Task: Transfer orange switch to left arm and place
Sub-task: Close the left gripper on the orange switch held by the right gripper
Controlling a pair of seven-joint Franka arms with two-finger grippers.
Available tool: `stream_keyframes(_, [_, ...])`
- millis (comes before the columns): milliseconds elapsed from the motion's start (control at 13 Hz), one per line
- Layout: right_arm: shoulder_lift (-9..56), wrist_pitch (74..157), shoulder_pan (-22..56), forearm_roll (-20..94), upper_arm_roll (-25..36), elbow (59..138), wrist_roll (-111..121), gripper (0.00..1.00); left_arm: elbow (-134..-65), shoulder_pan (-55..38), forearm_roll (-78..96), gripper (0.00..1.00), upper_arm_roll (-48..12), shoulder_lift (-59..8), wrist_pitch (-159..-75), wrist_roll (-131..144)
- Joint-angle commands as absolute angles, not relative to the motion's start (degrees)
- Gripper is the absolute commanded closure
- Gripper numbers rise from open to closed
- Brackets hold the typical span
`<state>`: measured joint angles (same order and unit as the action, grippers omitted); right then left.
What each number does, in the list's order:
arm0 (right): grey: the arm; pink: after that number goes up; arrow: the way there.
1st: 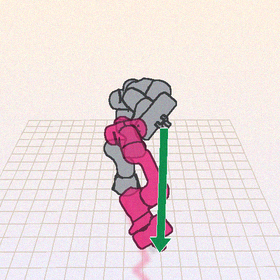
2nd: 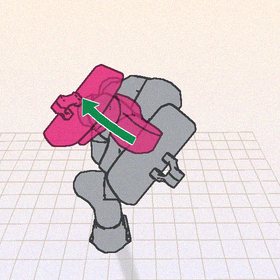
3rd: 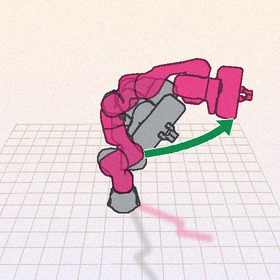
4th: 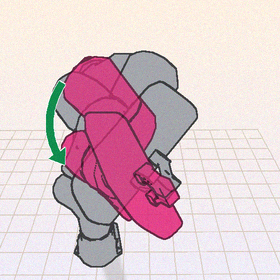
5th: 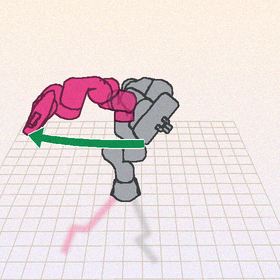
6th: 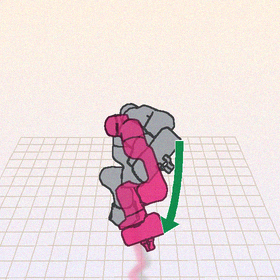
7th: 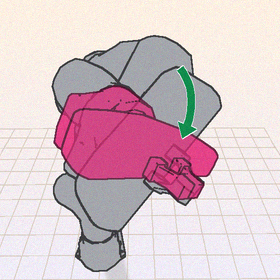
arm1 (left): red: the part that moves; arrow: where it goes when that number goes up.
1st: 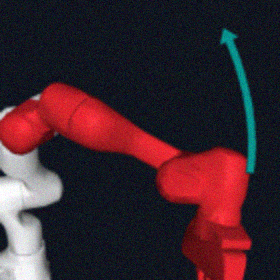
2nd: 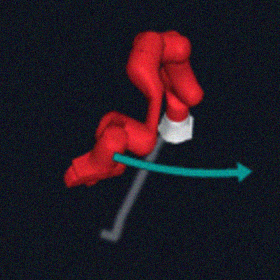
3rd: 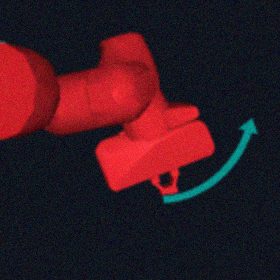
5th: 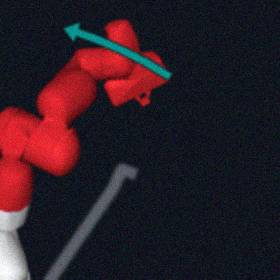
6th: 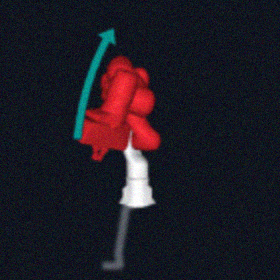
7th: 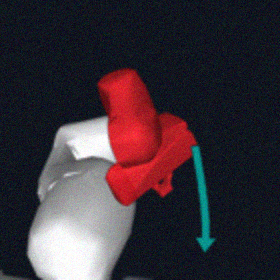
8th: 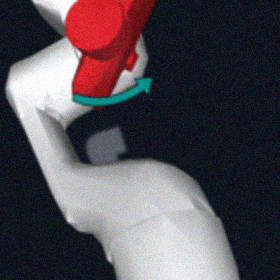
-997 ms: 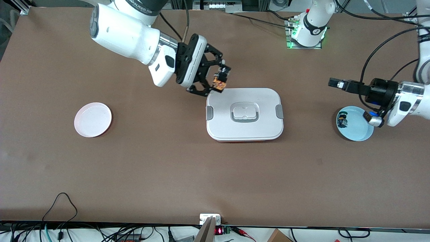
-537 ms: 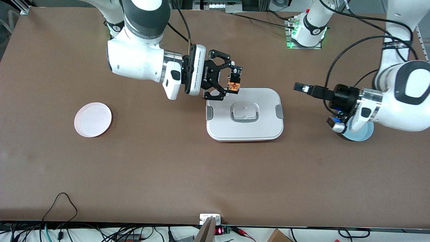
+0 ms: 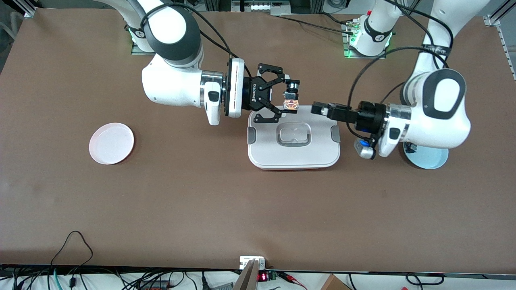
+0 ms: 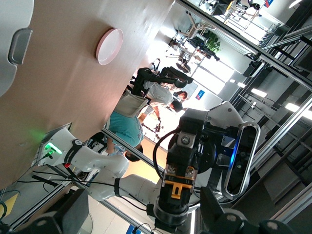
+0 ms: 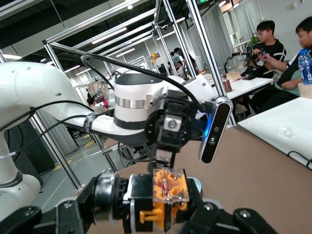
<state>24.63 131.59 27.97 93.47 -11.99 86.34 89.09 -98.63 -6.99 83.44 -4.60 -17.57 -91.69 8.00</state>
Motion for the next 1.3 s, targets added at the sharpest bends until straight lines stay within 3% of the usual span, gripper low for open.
stream_keyframes(0, [25.2, 132.3, 28.5, 96.4, -11.7, 85.3, 94.4, 1.0, -102.1, -6.9, 84.6, 0.0, -4.7, -12.1, -93.3, 11.8])
stream_keyframes(460, [26.0, 132.4, 28.7, 96.4, -11.7, 85.4, 100.8, 1.0, -102.8, -6.9, 84.6, 0.0, -8.6, -11.0, -99.7, 10.8])
stream_keyframes(1227, [26.0, 132.4, 28.8, 96.4, -11.2, 85.3, 100.9, 1.0, -102.5, -9.4, 86.2, 0.0, -9.1, -12.5, -107.4, -2.0])
